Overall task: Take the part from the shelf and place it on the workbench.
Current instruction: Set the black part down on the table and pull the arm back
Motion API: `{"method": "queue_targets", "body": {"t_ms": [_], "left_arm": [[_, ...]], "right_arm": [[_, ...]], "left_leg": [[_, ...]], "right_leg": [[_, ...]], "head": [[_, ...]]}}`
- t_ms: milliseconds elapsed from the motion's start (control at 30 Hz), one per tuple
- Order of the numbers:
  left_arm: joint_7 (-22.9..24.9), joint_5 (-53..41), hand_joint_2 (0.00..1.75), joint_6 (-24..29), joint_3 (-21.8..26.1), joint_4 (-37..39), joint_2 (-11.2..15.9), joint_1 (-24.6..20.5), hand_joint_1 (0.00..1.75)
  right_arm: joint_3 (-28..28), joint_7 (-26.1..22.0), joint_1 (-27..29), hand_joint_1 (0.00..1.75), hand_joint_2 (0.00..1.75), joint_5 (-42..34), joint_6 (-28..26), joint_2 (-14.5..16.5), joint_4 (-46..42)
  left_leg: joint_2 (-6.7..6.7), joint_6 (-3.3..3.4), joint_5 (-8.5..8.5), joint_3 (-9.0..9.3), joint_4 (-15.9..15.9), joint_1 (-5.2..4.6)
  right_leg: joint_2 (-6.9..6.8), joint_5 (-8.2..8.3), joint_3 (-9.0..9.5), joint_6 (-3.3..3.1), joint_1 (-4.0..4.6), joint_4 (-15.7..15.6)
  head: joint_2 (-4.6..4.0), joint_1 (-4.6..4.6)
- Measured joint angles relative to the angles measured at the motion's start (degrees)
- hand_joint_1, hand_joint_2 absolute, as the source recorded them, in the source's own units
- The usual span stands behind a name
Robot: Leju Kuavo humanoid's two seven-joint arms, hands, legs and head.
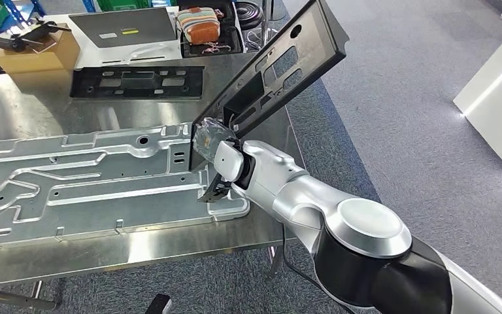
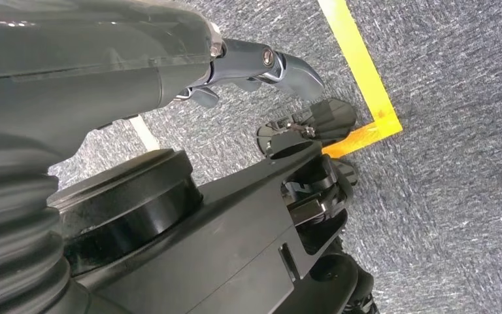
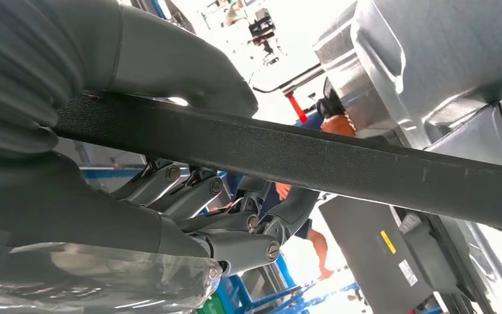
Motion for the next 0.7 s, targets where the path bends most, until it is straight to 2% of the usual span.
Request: {"method": "queue_targets", "body": {"t_ms": [133,233,333,467,567,700], "left_arm": [[0.24,-0.05,1.75,0.08,0.01,0.00,-0.06,0.00,0.00],[0.32,-0.09,1.75,0.16,0.01,0.00,-0.13,-0.01,0.00],[-0.04,-0.37,1.75,0.20,0.01,0.00,-0.30,0.01,0.00],[-0.31,-1.18,1.75,0.33,-0.06,0.00,-0.51,0.07,0.00],[-0.31,-1.33,1.75,0.35,-0.19,0.00,-0.62,0.02,0.00],[-0.26,-1.71,1.75,0.52,-0.31,0.00,-0.78,-0.17,0.00]], "right_arm": [[-0.25,0.45,1.02,1.75,1.75,-1.09,-2.56,0.00,0.49],[-2.11,1.93,2.13,1.75,1.75,-5.07,-6.52,0.00,1.07],[-7.41,1.98,3.77,1.75,1.75,-13.72,-13.02,-0.02,1.75],[-18.06,-1.91,5.96,1.75,1.75,-22.71,-20.88,-0.06,2.28],[-23.34,-4.28,7.62,1.75,1.75,-23.64,-23.27,-0.06,2.48],[-27.39,-5.95,9.43,1.75,1.75,-23.25,-24.60,-0.09,2.75]], "left_leg": [[0.01,0.00,0.00,0.00,0.00,0.00],[0.04,-0.01,0.00,0.01,0.00,0.00],[0.05,0.00,0.00,0.00,0.00,0.01],[0.04,0.00,0.00,0.00,0.00,0.00],[0.04,0.00,0.00,0.00,0.00,0.00],[0.04,0.00,-0.01,-0.02,0.00,0.00]], "right_leg": [[0.00,-0.02,0.00,-0.02,0.01,0.00],[0.03,-0.01,-0.02,-0.02,0.01,0.00],[0.03,-0.01,-0.04,-0.02,0.01,0.00],[0.02,-0.01,-0.03,-0.02,0.01,0.00],[0.03,-0.01,-0.03,-0.02,0.00,0.00],[0.02,-0.02,-0.05,-0.02,0.00,0.00]], "head": [[0.00,0.00],[0.00,0.00],[0.00,0.00],[0.00,0.00],[0.00,0.00],[0.00,0.00]]}}
